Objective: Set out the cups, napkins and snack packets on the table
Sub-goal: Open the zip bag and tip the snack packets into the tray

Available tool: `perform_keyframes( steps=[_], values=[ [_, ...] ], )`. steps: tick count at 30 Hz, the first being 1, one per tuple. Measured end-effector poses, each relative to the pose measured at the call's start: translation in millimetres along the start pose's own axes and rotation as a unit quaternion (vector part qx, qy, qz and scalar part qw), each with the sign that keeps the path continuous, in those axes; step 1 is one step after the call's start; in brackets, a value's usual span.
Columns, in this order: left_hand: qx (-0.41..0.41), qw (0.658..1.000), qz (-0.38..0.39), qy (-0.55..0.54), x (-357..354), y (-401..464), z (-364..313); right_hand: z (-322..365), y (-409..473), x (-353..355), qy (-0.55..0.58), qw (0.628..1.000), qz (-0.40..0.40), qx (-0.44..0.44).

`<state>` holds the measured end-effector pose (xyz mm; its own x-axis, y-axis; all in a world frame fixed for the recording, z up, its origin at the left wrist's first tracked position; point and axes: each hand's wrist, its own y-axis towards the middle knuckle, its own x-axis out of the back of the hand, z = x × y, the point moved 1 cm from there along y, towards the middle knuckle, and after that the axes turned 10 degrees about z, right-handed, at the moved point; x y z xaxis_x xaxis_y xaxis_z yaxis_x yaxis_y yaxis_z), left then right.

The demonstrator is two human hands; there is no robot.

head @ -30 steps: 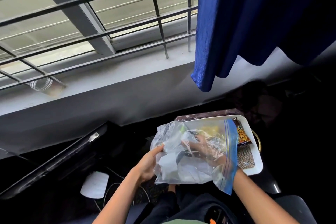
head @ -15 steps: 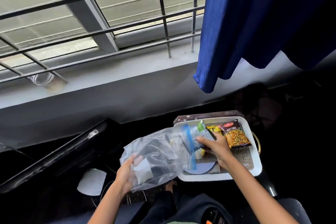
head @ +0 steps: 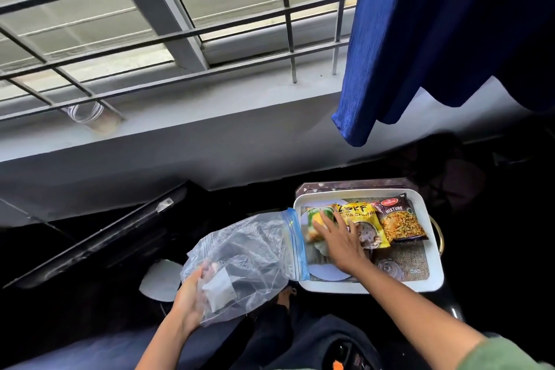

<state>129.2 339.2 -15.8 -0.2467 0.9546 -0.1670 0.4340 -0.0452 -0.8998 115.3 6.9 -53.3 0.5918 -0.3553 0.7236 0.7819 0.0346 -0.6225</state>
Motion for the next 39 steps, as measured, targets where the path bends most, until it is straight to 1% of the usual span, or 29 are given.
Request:
perform_keyframes(
  steps=[2,3,4,6,8,10,11,12,13,15,17,18,19,21,24,25,26,28,29,30,32,33,34,35,37,39],
  values=[
    [0.002,1.0,-0.001,-0.008,-3,-2,0,-8,-4,-13,-0.084,0.993,0.084,0.001],
    [0.0,1.0,0.0,-0.013,-4,-3,0,-13,-5,-17,-0.113,0.988,0.107,0.004],
    [-0.005,1.0,-0.001,-0.02,-6,-3,0,-15,-5,-19,-0.133,0.984,0.118,0.005],
    [-0.01,0.999,0.0,-0.033,-10,-5,1,-15,-4,-21,-0.145,0.983,0.115,0.009],
    [-0.005,1.0,0.01,-0.03,-17,-5,2,-8,-2,-18,-0.099,0.991,0.086,0.012],
    [0.003,0.999,0.021,-0.029,-24,-5,1,1,-2,-11,0.028,1.0,0.001,-0.009],
    [0.005,0.999,0.026,-0.032,-28,-5,0,3,-2,-5,0.121,0.991,-0.056,-0.032],
    [0.005,0.999,0.033,-0.033,-33,-5,-1,4,-4,2,0.226,0.967,-0.105,-0.059],
    [0.005,0.999,0.044,-0.032,-40,-6,-3,5,-6,8,0.33,0.929,-0.143,-0.084],
    [-0.003,0.998,0.063,-0.03,-55,-9,-8,7,-17,21,0.487,0.841,-0.199,-0.128],
    [-0.023,0.998,0.06,-0.028,-73,-10,-15,13,-36,29,0.569,0.763,-0.254,-0.17],
    [-0.032,0.998,0.055,-0.028,-82,-10,-18,19,-47,31,0.59,0.738,-0.272,-0.181],
    [-0.039,0.997,0.051,-0.03,-91,-10,-20,28,-59,31,0.602,0.726,-0.278,-0.182],
    [-0.042,0.996,0.076,-0.018,-110,-10,-24,50,-80,30,0.629,0.721,-0.246,-0.153],
    [-0.035,0.988,0.145,0.033,-140,-19,-24,79,-93,22,0.667,0.717,-0.174,-0.103],
    [-0.012,0.981,0.186,0.053,-150,-24,-23,85,-94,20,0.684,0.703,-0.162,-0.103],
    [0.024,0.97,0.228,0.079,-158,-30,-20,88,-94,21,0.715,0.673,-0.154,-0.108],
    [0.114,0.941,0.287,0.139,-167,-41,-13,90,-93,27,0.792,0.577,-0.156,-0.129],
    [0.146,0.926,0.31,0.16,-170,-45,-8,89,-92,29,0.818,0.534,-0.161,-0.142],
    [0.166,0.912,0.327,0.184,-170,-49,-3,87,-93,31,0.834,0.501,-0.172,-0.155],
    [0.179,0.896,0.337,0.226,-168,-56,4,85,-99,31,0.856,0.454,-0.194,-0.155],
    [0.177,0.893,0.335,0.242,-166,-58,7,84,-104,32,0.863,0.441,-0.2,-0.145],
    [0.173,0.893,0.327,0.258,-162,-57,10,85,-110,31,0.866,0.438,-0.2,-0.136],
    [0.164,0.893,0.315,0.277,-158,-56,11,85,-117,30,0.861,0.445,-0.206,-0.135],
    [0.14,0.899,0.283,0.303,-145,-54,10,86,-131,24,0.843,0.456,-0.236,-0.157],
    [0.101,0.907,0.243,0.328,-136,-52,8,86,-144,14,0.838,0.441,-0.264,-0.183]
  ],
)
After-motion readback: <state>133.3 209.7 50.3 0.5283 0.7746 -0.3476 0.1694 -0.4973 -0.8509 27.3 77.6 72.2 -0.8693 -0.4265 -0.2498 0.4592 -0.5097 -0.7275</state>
